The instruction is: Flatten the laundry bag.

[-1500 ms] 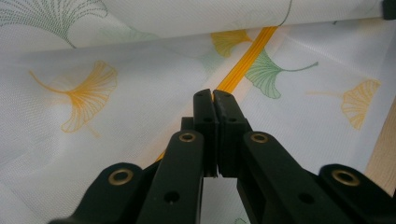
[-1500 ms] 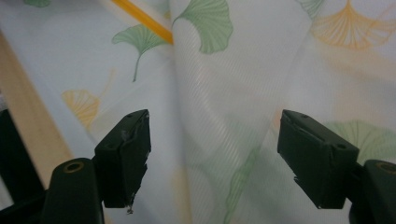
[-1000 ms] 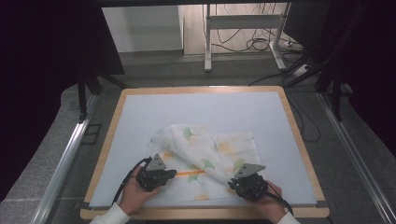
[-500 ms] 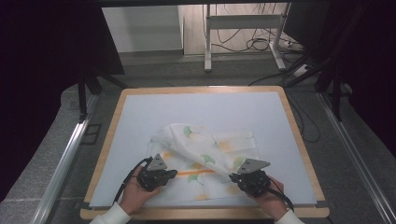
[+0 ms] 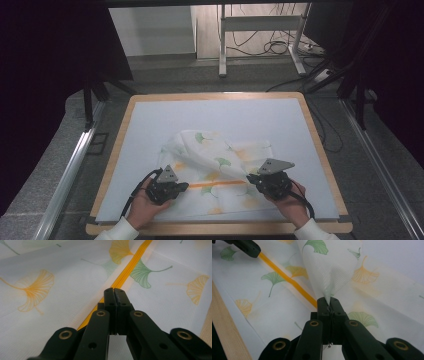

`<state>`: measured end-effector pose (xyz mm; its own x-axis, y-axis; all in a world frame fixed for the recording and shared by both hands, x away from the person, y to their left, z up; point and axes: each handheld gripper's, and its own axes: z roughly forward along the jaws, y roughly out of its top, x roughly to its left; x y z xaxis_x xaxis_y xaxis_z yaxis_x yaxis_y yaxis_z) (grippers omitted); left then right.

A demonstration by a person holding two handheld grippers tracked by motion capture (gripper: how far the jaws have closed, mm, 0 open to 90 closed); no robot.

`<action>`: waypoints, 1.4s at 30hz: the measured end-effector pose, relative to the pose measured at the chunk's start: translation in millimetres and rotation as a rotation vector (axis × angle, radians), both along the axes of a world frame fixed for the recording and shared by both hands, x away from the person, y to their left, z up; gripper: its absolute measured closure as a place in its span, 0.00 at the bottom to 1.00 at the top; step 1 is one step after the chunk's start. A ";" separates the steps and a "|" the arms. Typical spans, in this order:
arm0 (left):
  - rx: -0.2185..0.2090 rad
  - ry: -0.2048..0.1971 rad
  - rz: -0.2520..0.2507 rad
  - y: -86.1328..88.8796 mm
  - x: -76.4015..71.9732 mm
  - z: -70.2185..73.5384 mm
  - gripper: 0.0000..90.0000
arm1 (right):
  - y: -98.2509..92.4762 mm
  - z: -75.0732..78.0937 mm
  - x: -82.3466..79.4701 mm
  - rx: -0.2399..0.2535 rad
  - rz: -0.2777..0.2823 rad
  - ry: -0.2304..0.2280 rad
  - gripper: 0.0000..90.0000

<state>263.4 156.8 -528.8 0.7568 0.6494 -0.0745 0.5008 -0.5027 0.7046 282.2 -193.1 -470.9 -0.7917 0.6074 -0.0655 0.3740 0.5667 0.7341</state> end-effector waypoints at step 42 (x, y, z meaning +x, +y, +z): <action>0.008 0.050 0.055 14.4 15.1 -7.4 0.99 | 13.7 34.6 119.6 -0.009 -0.079 -0.038 0.98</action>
<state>278.4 171.2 -536.2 0.7153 0.6908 -0.1057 0.5623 -0.4792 0.6740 401.7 -179.3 -436.3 -0.7385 0.6667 -0.1004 0.3897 0.5436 0.7434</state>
